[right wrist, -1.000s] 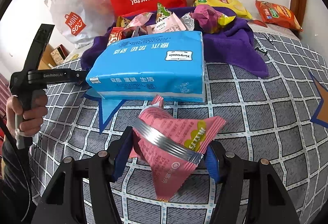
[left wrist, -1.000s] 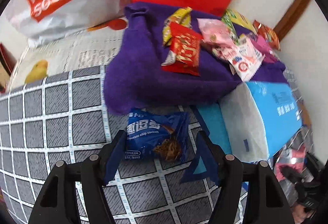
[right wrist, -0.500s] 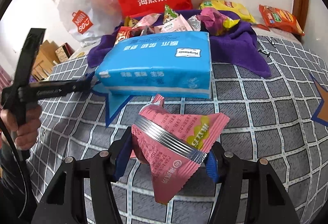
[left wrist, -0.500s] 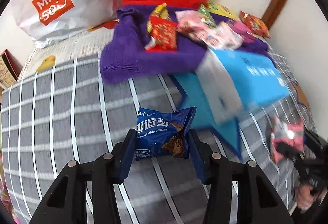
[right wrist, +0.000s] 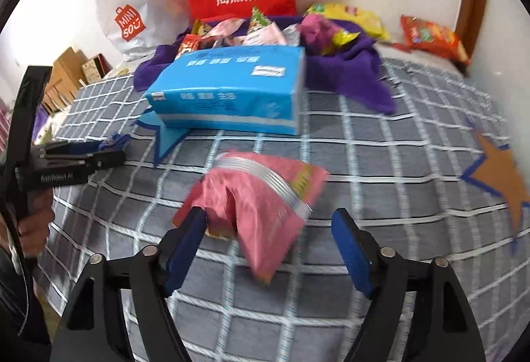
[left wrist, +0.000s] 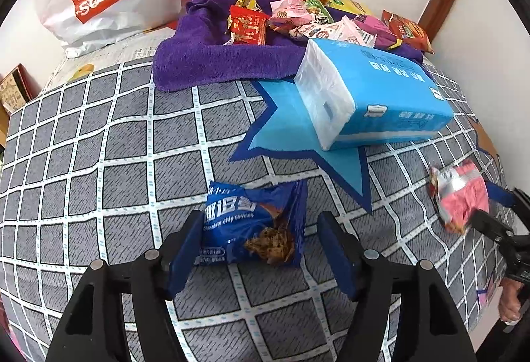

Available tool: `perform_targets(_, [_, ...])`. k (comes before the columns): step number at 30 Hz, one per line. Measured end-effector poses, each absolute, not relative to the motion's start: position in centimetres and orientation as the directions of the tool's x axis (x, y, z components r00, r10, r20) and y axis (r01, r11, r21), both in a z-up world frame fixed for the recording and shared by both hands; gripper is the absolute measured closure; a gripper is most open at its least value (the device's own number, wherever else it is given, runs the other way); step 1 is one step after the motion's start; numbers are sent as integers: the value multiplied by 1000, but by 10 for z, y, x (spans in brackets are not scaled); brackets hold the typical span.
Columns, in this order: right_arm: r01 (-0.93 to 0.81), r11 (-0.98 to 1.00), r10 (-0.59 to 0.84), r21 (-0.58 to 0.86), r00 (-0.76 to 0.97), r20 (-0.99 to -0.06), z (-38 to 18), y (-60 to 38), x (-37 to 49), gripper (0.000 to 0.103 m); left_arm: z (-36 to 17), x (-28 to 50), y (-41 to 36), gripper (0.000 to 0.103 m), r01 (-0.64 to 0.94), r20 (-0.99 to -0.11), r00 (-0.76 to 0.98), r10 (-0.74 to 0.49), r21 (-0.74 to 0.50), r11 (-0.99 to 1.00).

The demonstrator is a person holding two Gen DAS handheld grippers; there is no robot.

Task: Organize snacks
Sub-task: 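Grasp the blue chip-cookie bag with the left tool while the right holds the pink snack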

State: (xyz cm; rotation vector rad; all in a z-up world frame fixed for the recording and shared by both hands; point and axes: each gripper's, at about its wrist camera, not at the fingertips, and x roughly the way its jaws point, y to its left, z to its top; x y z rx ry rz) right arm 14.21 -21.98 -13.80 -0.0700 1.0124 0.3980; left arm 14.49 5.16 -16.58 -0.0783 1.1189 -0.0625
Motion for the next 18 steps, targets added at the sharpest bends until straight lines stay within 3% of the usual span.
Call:
perform_targets(9, [-477, 872, 388, 110, 536, -750, -111, -210, 157, 25, -167, 148, 49, 38, -18, -888, 450, -94, -114, 993])
perform_targets(14, [-553, 807, 479, 208, 406, -778, -126, -186, 182, 25, -167, 145, 51, 38, -12, -888, 447, -108, -126, 992])
perform_targets(18, [-571, 787, 472, 233, 314, -824, -141, -184, 186, 25, -167, 142, 53, 38, -5, -887, 447, -118, -135, 991])
